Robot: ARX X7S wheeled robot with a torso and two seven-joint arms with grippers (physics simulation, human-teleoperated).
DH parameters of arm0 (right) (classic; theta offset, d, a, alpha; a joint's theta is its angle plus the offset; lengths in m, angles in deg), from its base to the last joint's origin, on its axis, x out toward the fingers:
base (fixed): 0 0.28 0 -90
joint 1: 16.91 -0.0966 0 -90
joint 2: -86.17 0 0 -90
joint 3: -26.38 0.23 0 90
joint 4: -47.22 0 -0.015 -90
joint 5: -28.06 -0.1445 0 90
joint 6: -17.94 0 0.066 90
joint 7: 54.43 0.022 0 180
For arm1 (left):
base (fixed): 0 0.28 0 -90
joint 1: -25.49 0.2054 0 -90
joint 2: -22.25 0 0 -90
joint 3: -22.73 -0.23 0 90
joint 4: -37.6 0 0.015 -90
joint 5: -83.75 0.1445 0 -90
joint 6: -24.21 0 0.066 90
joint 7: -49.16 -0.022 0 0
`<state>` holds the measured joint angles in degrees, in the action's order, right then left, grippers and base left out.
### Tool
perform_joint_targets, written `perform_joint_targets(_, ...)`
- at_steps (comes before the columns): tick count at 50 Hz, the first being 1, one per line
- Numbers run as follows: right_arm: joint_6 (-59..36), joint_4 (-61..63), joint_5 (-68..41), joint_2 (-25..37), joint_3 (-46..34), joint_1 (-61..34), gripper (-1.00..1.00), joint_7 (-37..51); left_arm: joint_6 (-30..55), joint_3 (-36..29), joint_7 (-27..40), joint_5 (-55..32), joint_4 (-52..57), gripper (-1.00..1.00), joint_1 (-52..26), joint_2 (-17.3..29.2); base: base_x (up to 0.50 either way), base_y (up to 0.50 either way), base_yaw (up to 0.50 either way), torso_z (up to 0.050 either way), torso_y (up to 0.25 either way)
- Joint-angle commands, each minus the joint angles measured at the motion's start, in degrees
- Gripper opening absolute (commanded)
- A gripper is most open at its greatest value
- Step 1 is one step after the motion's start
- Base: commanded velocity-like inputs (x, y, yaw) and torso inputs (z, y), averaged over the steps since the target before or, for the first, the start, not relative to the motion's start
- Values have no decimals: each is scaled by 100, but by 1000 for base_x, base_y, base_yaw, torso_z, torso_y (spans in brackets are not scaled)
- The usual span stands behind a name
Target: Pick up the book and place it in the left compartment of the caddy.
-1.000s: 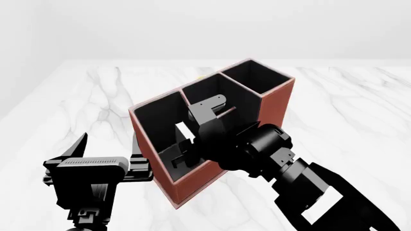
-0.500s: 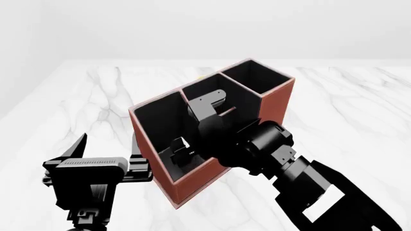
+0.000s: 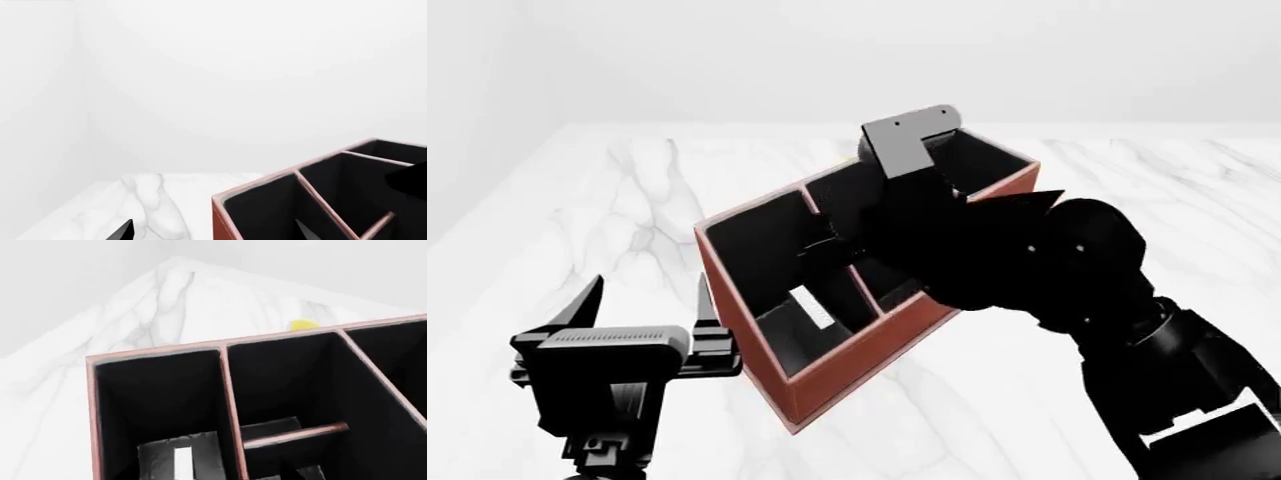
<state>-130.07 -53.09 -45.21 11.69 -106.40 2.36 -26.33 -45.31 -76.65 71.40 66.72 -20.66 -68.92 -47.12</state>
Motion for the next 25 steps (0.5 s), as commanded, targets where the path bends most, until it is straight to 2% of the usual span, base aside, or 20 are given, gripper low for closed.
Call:
perform_joint_targets(1, 587, 1953, 466, 1023, 444, 677, 100, 878, 30, -15, 40, -6, 61, 100, -15, 17, 0, 0, 0, 0, 0)
perform_joint_targets(3, 1215, 2320, 1025, 1256, 518, 1248, 100, 1153, 36, -10, 47, -11, 72, 100, -17, 22, 0, 0, 0, 0, 0)
perform_joint_targets(5, 1440, 2498, 1048, 1384, 604, 1565, 100, 1178, 37, -11, 53, -9, 71, 100, -20, 27, 0, 0, 0, 0, 0)
perform_joint_targets(12, 3007, 3517, 2272, 1915, 794, 3108, 100, 1550, -26, -29, 77, 22, 52, 100, 26, 22, 0, 0, 0, 0, 0)
perform_joint_targets(16, 3483, 3808, 2767, 2109, 773, 3687, 100, 1713, -38, -25, 81, 22, 52, 100, 31, 31, 0, 0, 0, 0, 0)
perform_joint_targets(25, 4433, 4313, 3772, 2354, 811, 4330, 100, 1941, -52, -36, 108, 36, 80, 100, 42, 47, 0, 0, 0, 0, 0)
